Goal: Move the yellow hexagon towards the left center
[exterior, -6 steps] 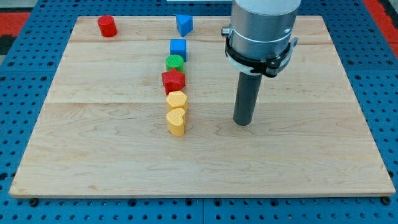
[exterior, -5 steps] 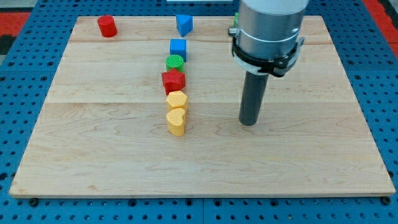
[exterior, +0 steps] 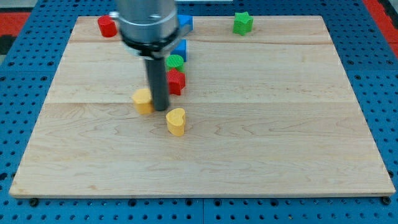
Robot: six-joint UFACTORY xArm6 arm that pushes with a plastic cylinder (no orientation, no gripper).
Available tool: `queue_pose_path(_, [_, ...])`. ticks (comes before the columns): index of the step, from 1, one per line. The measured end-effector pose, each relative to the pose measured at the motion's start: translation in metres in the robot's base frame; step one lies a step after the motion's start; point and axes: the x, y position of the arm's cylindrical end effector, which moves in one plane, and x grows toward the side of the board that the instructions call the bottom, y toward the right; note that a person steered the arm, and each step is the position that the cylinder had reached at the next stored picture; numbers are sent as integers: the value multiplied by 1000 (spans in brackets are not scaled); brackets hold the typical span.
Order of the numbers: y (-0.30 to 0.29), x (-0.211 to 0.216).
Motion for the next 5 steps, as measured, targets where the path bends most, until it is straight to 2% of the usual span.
queue_pose_path(1, [-49,-19])
queue_pose_path(3, [-66,23])
queue_pose_path(4, [-82,6])
queue_pose_path(5, [-83,-36])
